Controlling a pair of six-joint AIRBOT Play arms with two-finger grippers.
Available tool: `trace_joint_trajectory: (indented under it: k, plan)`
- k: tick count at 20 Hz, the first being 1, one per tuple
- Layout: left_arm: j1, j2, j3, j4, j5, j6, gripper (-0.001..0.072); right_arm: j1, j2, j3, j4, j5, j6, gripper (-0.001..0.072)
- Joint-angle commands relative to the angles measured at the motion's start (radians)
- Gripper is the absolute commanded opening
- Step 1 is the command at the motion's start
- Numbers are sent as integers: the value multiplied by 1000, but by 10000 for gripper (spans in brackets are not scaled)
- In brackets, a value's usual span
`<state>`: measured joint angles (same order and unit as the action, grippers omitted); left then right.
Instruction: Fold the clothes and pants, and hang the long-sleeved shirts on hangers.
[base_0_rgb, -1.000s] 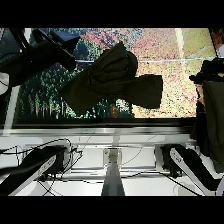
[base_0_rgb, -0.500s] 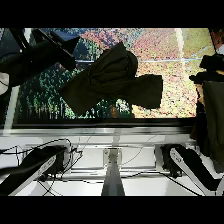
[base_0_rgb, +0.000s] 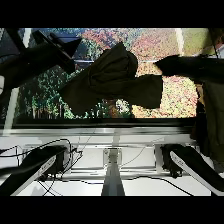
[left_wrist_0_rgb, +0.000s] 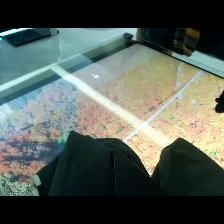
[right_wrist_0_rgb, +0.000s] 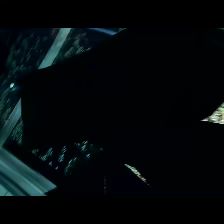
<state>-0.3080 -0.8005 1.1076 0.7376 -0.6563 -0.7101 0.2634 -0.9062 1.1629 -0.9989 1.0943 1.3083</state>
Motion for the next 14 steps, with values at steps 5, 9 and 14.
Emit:
trace_joint_trajectory:
  k: [5, 9, 14]
  plan:
    - [220, 229, -1, 201, -84, -226, 20, 544, -238, -103, -233, -378, -109, 26]
    - [390, 304, -1, 266, -188, -331, 21, 600, -422, -103, -275, -537, -126, 223]
    - [441, 301, -1, 277, -235, -331, 20, 618, -529, -69, -317, -521, -304, 256]
